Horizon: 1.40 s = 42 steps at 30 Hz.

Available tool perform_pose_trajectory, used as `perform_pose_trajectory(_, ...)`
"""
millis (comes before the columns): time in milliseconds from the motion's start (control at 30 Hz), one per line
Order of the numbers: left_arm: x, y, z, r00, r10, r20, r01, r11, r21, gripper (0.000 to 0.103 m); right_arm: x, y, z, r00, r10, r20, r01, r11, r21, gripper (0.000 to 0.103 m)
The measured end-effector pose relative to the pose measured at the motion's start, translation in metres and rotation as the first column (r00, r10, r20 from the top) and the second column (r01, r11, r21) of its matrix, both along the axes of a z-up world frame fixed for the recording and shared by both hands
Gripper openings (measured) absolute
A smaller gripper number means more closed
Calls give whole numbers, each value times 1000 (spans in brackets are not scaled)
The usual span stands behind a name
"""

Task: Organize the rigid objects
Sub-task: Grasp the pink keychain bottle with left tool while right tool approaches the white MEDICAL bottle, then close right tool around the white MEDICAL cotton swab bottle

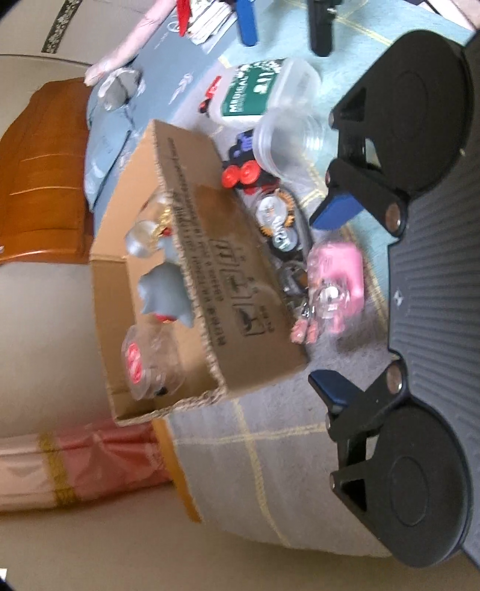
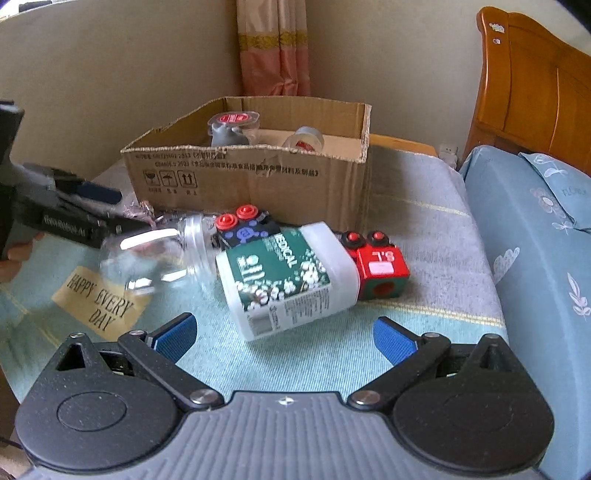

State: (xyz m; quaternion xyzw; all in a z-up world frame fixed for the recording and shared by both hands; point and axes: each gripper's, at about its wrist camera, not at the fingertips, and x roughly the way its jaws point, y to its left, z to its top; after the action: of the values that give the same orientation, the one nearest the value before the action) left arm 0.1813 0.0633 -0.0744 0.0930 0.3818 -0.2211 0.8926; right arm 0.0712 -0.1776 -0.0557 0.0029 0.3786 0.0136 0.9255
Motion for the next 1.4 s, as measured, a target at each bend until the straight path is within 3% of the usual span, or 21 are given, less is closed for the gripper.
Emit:
perform_pose_trajectory(167, 3, 2, -5, 1000, 3, -27, -4, 999, -42, 73, 6, -2, 3, 1000, 25, 14, -25, 1000, -6, 103)
perform_pose_trajectory(233, 6, 3, -4, 999, 18, -49, -21, 998, -60, 57, 11, -3, 5, 999, 44, 18, -44, 999, -24, 103)
perform_pose_trajectory(300, 7, 3, -5, 998, 30, -63, -35, 997, -69, 51, 18, -3, 6, 997, 76, 25, -74, 996, -44, 103)
perform_pose_trajectory(467, 6, 4, -5, 997, 49, -60, -53, 996, -68, 51, 36, -7, 5, 989, 146, 16, -146, 989, -23, 103)
perform_pose_trajectory(633, 6, 4, -5, 996, 71, -54, -74, 996, -53, 51, 46, -1, -1, 986, 168, -16, -168, 983, -71, 102)
perform_pose_trajectory(700, 3, 5, -5, 996, 75, -50, -78, 996, -47, 50, 46, 3, -2, 985, 171, -27, -172, 981, -91, 94)
perform_pose_trajectory(833, -5, 8, -5, 994, 91, -57, -94, 994, -53, 50, 39, 7, -3, 989, 142, -35, -145, 982, -117, 89)
perform_pose_trajectory(1267, -60, 26, -4, 986, 146, -84, -151, 986, -64, 50, -9, 11, 0, 996, 67, -66, -71, 995, -63, 89)
perform_pose_trajectory(1400, -69, 30, -5, 983, 169, -69, -174, 982, -70, 51, -14, 13, -9, 993, 71, -94, -78, 995, -69, 99)
